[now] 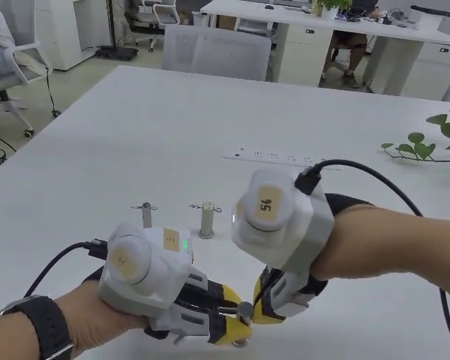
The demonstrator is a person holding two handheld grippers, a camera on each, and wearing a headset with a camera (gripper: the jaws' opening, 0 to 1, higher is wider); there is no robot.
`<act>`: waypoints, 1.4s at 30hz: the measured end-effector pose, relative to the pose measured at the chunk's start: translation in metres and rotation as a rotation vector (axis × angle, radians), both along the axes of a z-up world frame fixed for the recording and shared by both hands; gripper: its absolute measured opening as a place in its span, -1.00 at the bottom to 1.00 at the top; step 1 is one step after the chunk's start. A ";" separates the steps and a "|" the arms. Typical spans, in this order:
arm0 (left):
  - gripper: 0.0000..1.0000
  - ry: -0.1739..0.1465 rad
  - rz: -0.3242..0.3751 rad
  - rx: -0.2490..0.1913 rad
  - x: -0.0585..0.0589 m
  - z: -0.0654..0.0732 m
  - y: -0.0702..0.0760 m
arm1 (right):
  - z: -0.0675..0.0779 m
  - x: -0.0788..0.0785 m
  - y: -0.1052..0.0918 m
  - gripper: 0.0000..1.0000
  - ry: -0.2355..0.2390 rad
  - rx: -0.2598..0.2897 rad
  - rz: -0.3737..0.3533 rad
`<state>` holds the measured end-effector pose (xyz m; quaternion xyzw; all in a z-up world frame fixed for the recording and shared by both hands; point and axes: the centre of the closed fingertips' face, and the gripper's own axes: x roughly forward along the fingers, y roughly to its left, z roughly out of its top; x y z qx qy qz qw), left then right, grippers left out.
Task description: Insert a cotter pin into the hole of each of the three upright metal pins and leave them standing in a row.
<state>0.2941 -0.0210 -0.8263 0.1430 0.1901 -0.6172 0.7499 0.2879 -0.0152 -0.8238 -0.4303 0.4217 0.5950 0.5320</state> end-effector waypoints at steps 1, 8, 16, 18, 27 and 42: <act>-0.78 0.000 0.001 0.000 0.000 0.000 0.000 | 0.000 0.000 0.000 -0.91 -0.003 0.004 0.003; -0.78 -0.001 0.002 -0.001 0.001 0.000 0.000 | 0.001 0.001 0.003 -0.84 -0.008 0.016 0.007; -0.78 -0.001 0.003 -0.004 0.001 -0.001 0.000 | 0.002 -0.001 0.001 -0.68 -0.017 0.026 0.027; -0.78 -0.002 0.004 -0.006 0.001 -0.001 0.000 | 0.002 0.000 -0.003 -0.65 -0.027 0.023 0.032; -0.72 0.009 0.024 -0.029 0.005 0.000 0.000 | 0.004 0.000 -0.007 -0.64 -0.014 0.058 0.002; -0.12 0.093 0.071 -0.045 -0.002 0.001 0.018 | 0.006 0.001 0.011 -0.61 -0.021 0.165 -0.039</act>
